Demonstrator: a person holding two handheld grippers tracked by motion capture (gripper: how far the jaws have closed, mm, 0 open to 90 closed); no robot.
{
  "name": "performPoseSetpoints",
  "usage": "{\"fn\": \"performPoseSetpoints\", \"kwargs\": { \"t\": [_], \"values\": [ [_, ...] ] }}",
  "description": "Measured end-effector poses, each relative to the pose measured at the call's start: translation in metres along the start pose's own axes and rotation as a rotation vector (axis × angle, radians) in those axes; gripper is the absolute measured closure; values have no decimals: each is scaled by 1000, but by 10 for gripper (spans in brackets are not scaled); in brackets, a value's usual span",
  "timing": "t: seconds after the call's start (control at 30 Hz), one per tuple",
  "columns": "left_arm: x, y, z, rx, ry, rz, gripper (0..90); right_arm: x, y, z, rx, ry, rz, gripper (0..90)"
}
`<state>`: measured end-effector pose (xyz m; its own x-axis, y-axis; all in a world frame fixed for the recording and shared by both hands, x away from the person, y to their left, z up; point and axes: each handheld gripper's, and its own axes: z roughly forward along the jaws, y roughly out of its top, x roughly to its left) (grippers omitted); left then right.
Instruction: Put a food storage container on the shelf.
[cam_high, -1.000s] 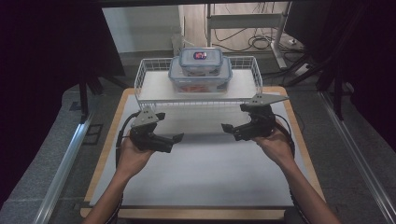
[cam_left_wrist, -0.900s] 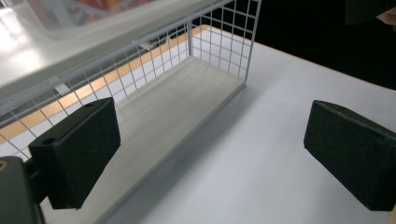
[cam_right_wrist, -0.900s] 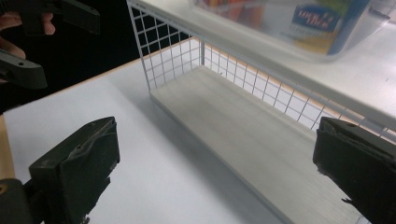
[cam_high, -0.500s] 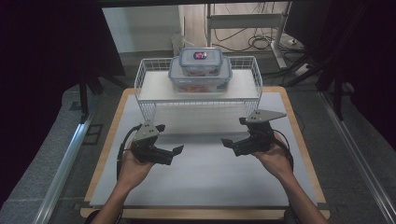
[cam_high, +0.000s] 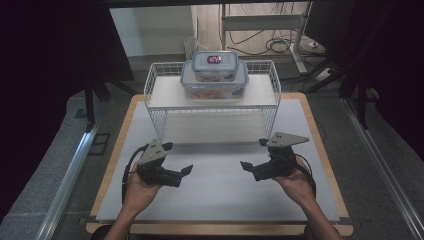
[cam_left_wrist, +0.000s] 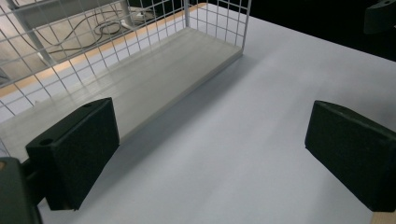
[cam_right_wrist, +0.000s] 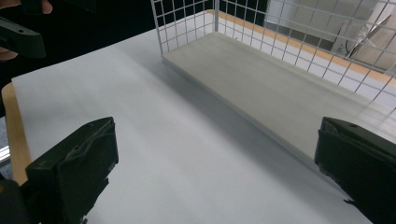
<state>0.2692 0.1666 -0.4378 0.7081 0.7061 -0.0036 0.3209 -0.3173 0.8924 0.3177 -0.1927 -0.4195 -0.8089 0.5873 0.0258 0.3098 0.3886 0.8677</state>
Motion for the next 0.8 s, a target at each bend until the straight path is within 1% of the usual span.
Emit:
{"fn": "performPoseSetpoints", "kwargs": {
  "t": [0.17,0.27,0.33,0.43,0.53,0.7,0.73,0.8],
  "values": [
    [-1,-13,-2,17,8,-6,27,3,-11,-3,-2,-11,8,0],
    [-1,-22,-4,19,12,-23,28,3,-18,-5,-2,-14,13,0],
    [0,-28,-6,22,24,-27,28,3,-26,-6,5,-21,17,0],
    [0,-36,-7,26,41,-30,28,3,-31,-7,9,-28,19,0],
    [0,-45,-8,34,62,-23,28,3,-38,-9,9,-40,15,0],
    [0,-58,-10,46,71,-38,26,2,-51,-11,27,-62,9,0],
    [-1,-62,-11,49,77,-37,26,1,-56,-11,35,-66,15,0],
    [-2,-64,-11,53,80,-35,26,1,-58,-11,38,-67,17,0]
  ]
}}
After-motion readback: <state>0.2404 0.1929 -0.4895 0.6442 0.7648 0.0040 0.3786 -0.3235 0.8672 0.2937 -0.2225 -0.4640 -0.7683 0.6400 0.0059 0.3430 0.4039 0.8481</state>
